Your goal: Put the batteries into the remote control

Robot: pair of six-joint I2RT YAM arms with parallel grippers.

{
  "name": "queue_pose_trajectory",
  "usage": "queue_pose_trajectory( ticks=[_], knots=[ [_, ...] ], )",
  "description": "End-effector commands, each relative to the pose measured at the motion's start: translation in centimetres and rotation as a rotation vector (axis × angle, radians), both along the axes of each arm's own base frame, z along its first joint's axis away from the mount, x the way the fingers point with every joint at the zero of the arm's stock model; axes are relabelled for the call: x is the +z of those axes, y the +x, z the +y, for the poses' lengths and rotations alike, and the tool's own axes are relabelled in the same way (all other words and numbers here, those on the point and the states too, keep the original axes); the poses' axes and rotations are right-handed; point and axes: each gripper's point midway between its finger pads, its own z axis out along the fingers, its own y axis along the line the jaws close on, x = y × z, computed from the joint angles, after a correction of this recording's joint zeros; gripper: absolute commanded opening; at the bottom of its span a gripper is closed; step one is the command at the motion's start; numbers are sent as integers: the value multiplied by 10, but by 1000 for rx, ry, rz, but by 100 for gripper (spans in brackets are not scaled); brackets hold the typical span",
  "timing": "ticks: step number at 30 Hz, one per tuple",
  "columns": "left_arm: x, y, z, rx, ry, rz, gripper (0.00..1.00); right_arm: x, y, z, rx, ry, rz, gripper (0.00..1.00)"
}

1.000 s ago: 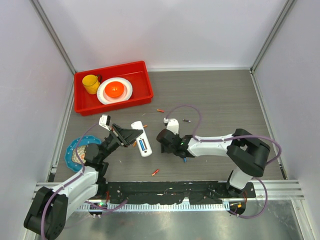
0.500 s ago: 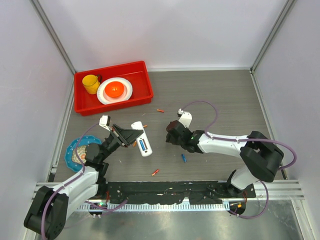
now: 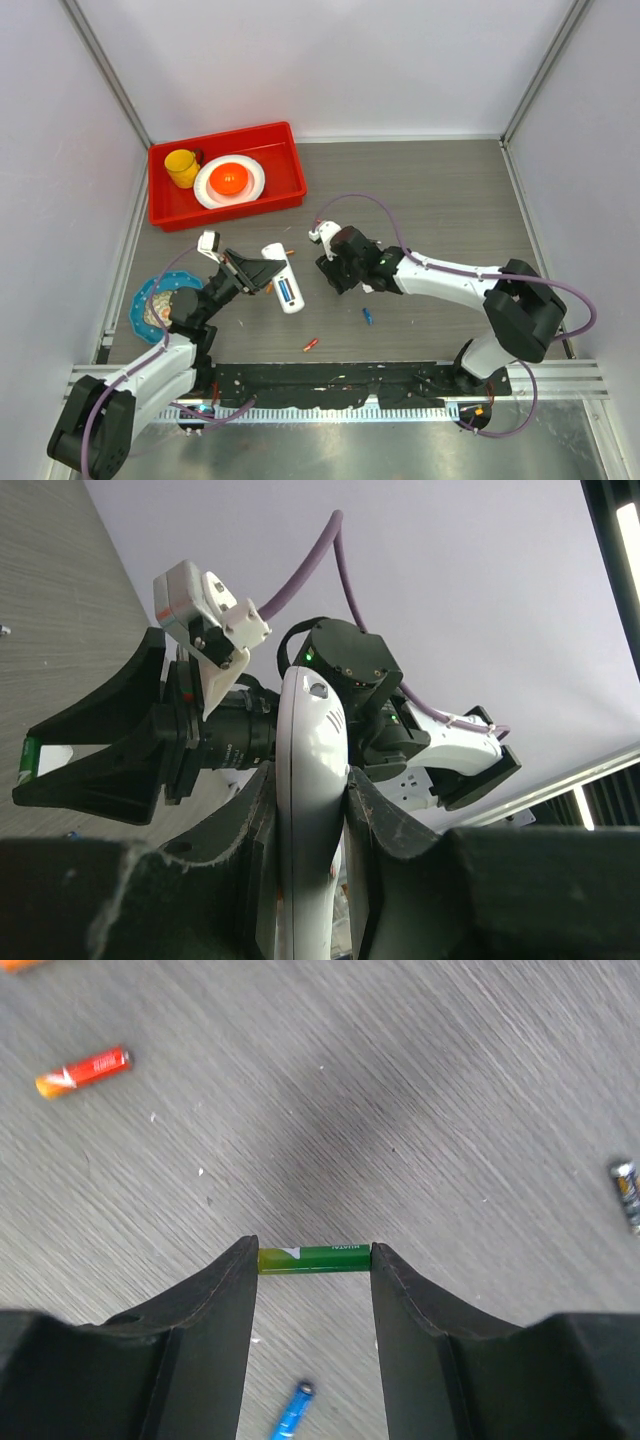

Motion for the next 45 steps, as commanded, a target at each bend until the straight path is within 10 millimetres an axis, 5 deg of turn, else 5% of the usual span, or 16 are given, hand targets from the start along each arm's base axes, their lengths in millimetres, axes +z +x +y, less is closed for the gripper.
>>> queue_pose_trajectory(
  ticks=[1,12,30,34,37,40,41,42,43,45],
  knots=[
    [4,-7,0,-5,-11,-38,0,-1,-2,0,319,-131,-43,27],
    [8,-15,-3,-21,-23,-66,0,-46,24,-4,401,-255,26,26],
    [5,-18,-4,-29,-27,-51,0,-48,33,-13,287,-232,104,77],
    [3,-17,-5,-28,-21,-42,0,-20,45,-8,228,-205,34,81],
    [4,-16,-5,-27,-19,-46,0,20,80,-18,44,-216,-129,81],
    [5,-14,-6,-25,-15,-49,0,72,115,-44,-305,-168,-303,84],
    [3,-12,-6,-21,-12,-39,0,87,121,-51,-523,-33,-307,91],
    [3,-12,-6,-19,-11,-38,0,95,127,-72,-670,-15,-329,91],
    [2,-11,-6,-13,-9,-37,0,89,122,-55,-593,89,-214,91],
    [1,-9,-6,-9,-4,-30,0,81,121,-57,-664,237,-84,91]
  ],
)
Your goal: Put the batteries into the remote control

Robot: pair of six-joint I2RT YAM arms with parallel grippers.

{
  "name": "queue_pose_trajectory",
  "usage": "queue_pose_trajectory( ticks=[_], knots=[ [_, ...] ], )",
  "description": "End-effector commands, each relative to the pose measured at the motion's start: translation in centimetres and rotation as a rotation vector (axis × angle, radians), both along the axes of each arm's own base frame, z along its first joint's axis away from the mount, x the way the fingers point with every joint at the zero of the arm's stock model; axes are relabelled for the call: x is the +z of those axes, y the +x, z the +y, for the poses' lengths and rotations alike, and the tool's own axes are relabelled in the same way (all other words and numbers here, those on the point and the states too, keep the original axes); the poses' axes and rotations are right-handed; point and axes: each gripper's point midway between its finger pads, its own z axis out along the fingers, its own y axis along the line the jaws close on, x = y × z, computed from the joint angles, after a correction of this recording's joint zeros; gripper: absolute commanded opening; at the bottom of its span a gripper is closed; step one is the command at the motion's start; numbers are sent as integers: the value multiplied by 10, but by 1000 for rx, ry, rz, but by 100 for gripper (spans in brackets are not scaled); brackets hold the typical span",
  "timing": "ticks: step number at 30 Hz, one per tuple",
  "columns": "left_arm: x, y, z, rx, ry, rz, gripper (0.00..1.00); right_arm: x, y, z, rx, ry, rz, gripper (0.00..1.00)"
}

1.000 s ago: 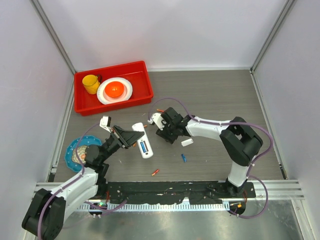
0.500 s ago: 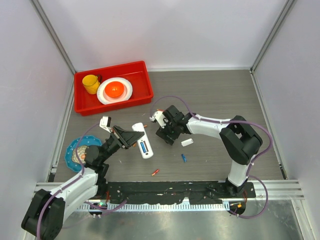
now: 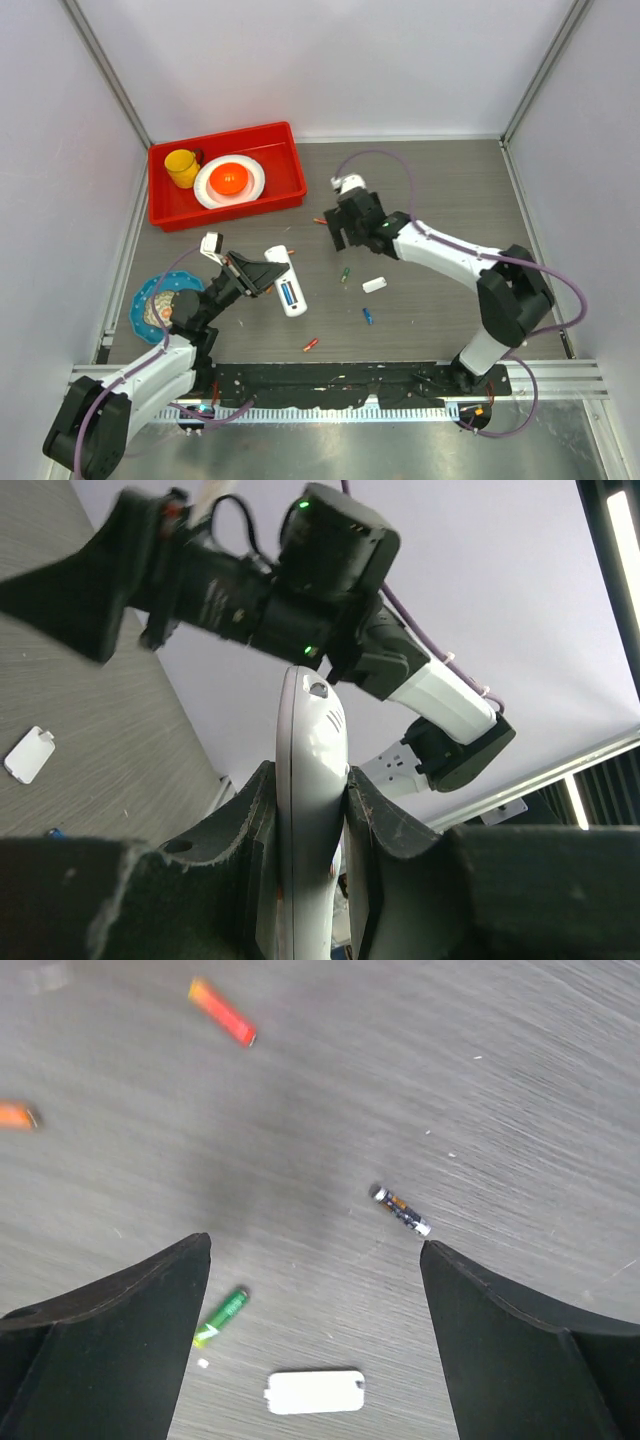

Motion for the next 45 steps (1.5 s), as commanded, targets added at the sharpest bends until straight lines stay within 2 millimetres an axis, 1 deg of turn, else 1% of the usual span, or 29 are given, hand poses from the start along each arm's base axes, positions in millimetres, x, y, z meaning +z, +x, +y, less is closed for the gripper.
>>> queue_pose_trajectory(
  ticks=[1,2,3,4,5,6,7,8,9,10,12,14,15,16,17,20,23,27,29,37,45],
  knots=[
    [-5,1,1,22,13,-6,0,43,24,-13,-375,415,-17,91],
    [-6,3,1,29,16,-3,0,36,19,-14,-401,431,8,86],
    [-3,4,2,35,16,-10,0,32,15,-11,-468,492,40,84],
    [-6,5,2,39,23,1,0,23,8,-11,-498,505,64,81],
    [-6,5,2,43,26,-1,0,19,5,-10,-520,521,71,75],
    [-5,5,3,47,26,-3,0,17,2,-6,-535,539,72,72],
    [-7,6,2,48,33,7,0,16,-6,6,-532,548,80,71],
    [-8,7,3,54,35,9,0,17,-5,5,-557,532,48,70],
    [-8,7,3,58,37,12,0,13,-11,8,-559,508,55,69],
    [-9,7,4,59,40,15,0,9,-14,17,-566,502,67,68],
    [-11,8,5,66,40,23,0,-2,-19,21,-586,484,104,65],
    [-13,8,5,72,45,28,0,-12,-25,28,-602,489,134,61],
    [-13,8,6,72,46,27,0,-15,-27,30,-609,482,134,59],
    [-13,7,6,74,46,29,0,-23,-29,31,-616,464,144,58],
    [-14,7,6,74,47,32,0,-27,-33,32,-627,454,155,56],
    [-17,7,5,73,54,37,0,-39,-40,34,-643,432,169,52],
    [-16,7,4,70,57,35,0,-45,-43,35,-646,416,171,49],
    [-17,5,2,61,65,34,1,-52,-44,36,-650,397,179,47],
    [-18,5,1,61,66,36,0,-52,-43,36,-652,393,176,45],
    [-18,4,2,62,62,35,0,-63,-47,26,-681,346,177,42],
    [-20,4,2,63,62,39,0,-73,-48,27,-682,330,191,41]
  ],
)
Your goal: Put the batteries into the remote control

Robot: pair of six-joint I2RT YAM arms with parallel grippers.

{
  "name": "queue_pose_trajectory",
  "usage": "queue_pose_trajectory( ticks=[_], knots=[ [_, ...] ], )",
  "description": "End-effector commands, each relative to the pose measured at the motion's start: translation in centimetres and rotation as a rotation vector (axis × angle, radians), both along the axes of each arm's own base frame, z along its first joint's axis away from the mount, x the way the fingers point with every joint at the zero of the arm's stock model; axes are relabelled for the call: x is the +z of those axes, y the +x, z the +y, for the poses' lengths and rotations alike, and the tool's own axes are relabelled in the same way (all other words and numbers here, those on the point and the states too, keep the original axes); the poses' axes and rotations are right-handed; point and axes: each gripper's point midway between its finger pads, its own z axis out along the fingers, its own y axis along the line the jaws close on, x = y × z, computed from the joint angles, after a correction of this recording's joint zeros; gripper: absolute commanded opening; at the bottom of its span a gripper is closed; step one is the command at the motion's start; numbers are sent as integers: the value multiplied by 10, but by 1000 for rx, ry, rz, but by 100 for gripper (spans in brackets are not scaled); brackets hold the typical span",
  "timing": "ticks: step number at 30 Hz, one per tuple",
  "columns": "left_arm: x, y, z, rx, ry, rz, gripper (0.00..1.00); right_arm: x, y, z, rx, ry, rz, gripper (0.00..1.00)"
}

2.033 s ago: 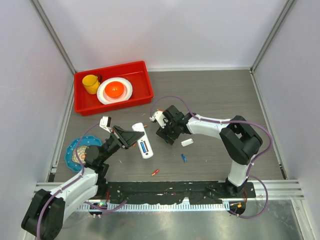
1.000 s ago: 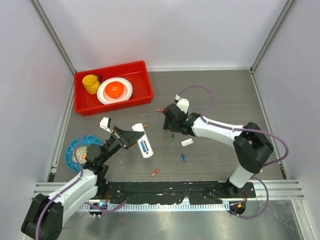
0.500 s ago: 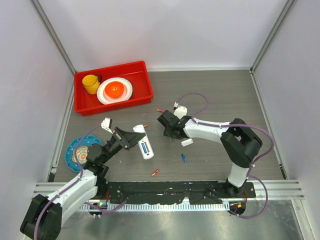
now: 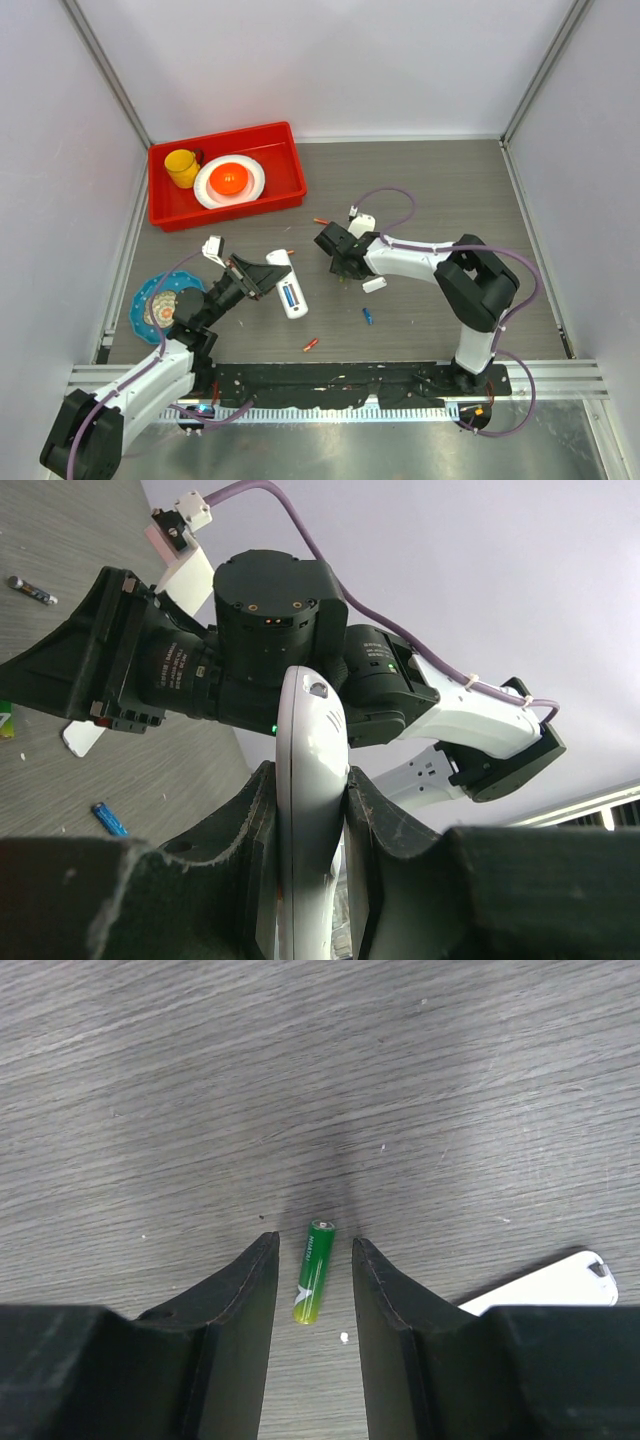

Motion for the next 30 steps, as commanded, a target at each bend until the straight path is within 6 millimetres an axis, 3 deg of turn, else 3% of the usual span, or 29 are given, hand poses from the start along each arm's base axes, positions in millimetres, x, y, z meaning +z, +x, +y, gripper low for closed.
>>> queue_pose_trajectory(
  ticks=[1,8,14,15,17,19,21,22,24,27,30],
  knots=[
    [4,-3,2,11,-10,-42,0,3,7,2,-33,-8,-33,40],
    [3,-2,2,14,-6,-36,0,-5,4,-3,-32,-28,-18,39],
    [2,-3,2,12,-8,-36,0,-13,2,-5,-31,-41,-4,31],
    [2,-2,2,13,-8,-36,0,-13,1,-6,-32,-40,-3,23],
    [2,-2,2,13,-8,-32,0,-13,1,-5,-27,-42,-5,21],
    [0,-2,2,15,-5,-29,0,-7,3,-5,-18,-36,-16,4],
    [2,-1,2,11,-6,-27,0,4,6,-5,-13,-31,-43,1],
    [1,-1,1,8,-3,-22,0,22,9,-3,2,-3,-84,1],
    [5,0,0,5,-5,-25,0,37,9,-8,27,7,-135,1],
    [6,5,-2,13,6,-20,0,91,10,-6,133,102,-304,1],
    [7,12,-3,28,17,-16,0,137,-6,-6,281,175,-461,1]
  ],
)
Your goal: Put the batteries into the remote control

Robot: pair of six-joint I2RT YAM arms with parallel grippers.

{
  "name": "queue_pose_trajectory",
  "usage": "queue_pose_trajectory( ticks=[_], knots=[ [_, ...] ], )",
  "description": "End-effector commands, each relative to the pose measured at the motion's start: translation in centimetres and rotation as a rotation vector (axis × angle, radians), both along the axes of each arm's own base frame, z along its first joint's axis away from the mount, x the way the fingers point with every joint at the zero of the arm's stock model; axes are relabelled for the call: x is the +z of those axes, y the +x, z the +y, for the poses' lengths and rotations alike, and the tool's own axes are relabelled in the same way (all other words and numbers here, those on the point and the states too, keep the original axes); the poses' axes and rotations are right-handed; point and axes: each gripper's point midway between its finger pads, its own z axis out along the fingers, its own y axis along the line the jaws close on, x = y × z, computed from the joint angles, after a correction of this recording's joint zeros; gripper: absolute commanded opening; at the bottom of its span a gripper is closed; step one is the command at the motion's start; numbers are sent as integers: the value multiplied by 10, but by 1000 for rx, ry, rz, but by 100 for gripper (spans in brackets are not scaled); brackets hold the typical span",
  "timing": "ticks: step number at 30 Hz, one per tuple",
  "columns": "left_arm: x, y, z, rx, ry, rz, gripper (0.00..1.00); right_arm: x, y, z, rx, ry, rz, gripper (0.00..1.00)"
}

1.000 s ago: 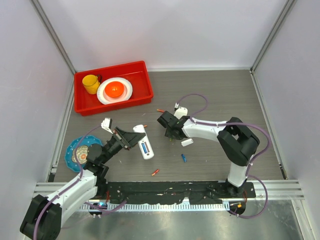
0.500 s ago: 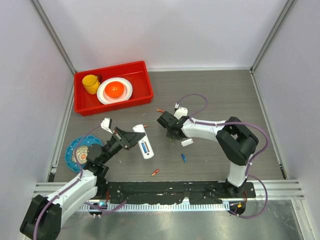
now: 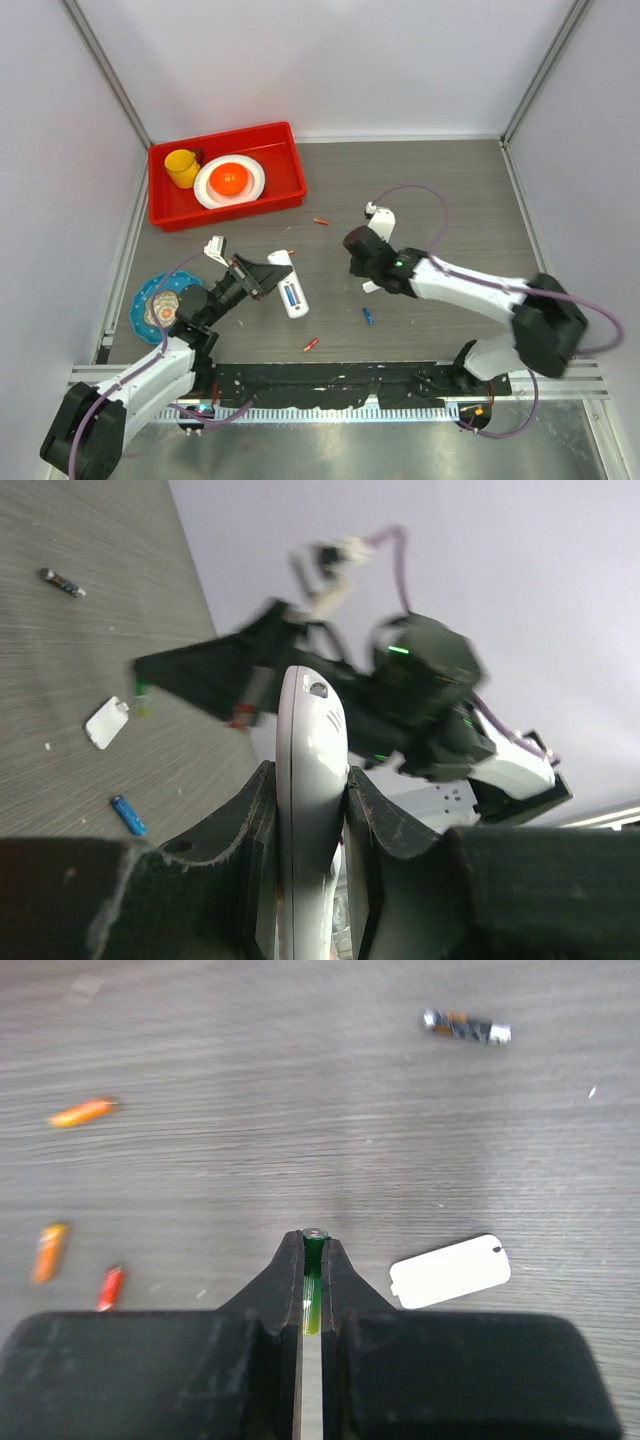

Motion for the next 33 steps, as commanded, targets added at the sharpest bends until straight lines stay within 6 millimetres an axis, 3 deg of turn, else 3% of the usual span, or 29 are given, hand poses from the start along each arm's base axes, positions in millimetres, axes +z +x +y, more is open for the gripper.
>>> queue_pose_trajectory(
  ticks=[1,2,5,7,9,10,11,13,15,16,22,27,33],
  knots=[
    [18,10,-2,26,6,-60,0,102,-2,16,205,163,-337,1],
    [15,12,-5,26,17,-50,0,118,-12,7,244,169,-396,1],
    [17,19,-12,31,26,-62,0,143,-32,5,319,219,-486,1],
    [28,21,-18,21,2,-96,0,150,-40,3,341,224,-514,1],
    [24,27,-24,16,-9,-83,0,154,-46,-1,360,239,-543,1],
    [37,26,-24,13,-50,-128,0,154,-51,1,387,245,-553,1],
    [38,28,-25,12,-71,-119,0,150,-57,3,424,260,-566,1],
    [36,33,-27,12,-97,-118,0,166,-66,-1,442,299,-644,1],
    [29,42,-31,10,-107,-81,0,168,-72,-1,465,315,-676,1],
    [35,42,-32,7,-128,-103,0,171,-74,-1,470,322,-680,1],
    [32,52,-40,-11,-148,-88,0,199,-90,28,539,372,-717,1],
    [36,53,-41,-14,-147,-101,0,193,-99,65,610,318,-700,1],
    [41,45,-43,-48,-146,-129,0,190,-95,77,577,311,-762,1]
  ],
)
